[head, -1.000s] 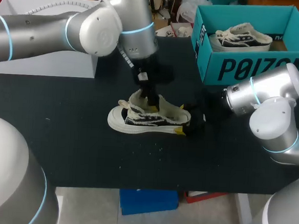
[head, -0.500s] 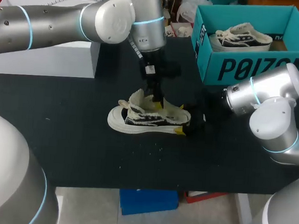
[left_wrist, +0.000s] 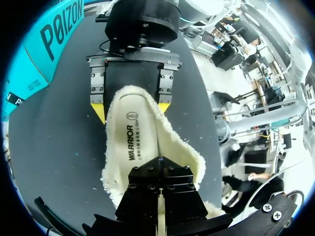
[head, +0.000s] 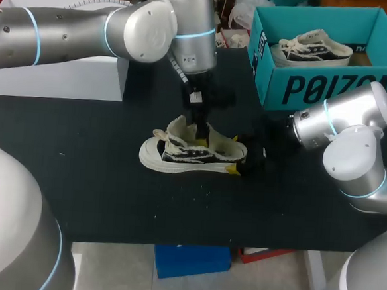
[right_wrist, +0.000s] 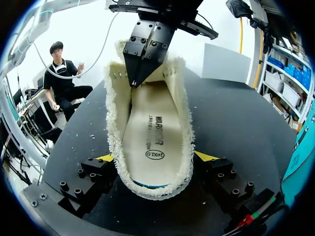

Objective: Take the shoe out of the shoebox, open the shoe tongue, remove and reinsert the insole, then place the shoe into the shoebox

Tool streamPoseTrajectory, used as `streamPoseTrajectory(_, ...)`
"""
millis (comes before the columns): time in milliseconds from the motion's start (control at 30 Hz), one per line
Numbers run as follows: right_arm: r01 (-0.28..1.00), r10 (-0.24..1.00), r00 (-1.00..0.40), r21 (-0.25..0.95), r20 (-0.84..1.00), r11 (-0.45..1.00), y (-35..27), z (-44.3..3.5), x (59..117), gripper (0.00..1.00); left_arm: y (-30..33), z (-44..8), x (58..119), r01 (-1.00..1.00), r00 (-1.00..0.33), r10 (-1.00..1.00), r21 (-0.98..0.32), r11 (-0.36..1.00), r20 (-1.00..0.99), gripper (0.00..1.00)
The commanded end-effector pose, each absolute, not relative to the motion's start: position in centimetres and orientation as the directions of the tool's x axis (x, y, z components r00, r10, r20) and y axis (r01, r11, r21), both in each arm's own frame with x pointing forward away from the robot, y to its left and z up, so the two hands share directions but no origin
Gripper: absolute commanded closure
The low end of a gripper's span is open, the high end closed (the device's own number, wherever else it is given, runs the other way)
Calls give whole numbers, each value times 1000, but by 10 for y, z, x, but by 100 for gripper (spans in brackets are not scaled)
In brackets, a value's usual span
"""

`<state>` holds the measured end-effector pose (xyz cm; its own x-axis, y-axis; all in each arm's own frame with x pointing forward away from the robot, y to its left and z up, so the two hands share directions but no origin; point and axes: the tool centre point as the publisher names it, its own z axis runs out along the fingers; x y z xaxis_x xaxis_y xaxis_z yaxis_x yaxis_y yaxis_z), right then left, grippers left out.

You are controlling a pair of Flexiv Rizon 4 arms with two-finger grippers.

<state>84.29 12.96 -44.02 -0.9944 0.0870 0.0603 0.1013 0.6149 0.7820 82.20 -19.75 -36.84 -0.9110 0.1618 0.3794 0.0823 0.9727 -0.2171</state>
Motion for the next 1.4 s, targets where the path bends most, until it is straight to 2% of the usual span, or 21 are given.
streamPoseTrajectory(33, 103, 88, -994, 780, 61, 617, 131, -441, 843, 100, -198, -383, 823, 66, -910, 146, -213, 975, 387, 100)
streamPoseTrajectory(1067, 103, 88, -994, 780, 61, 617, 131, -441, 843, 100, -208, -428, 805, 36, -878, 137, -222, 974, 459, 100)
streamPoseTrajectory(1400, 103, 88, -994, 780, 61, 617, 131, -441, 843, 100, -209, -426, 806, 23, -910, 99, -190, 982, 402, 100)
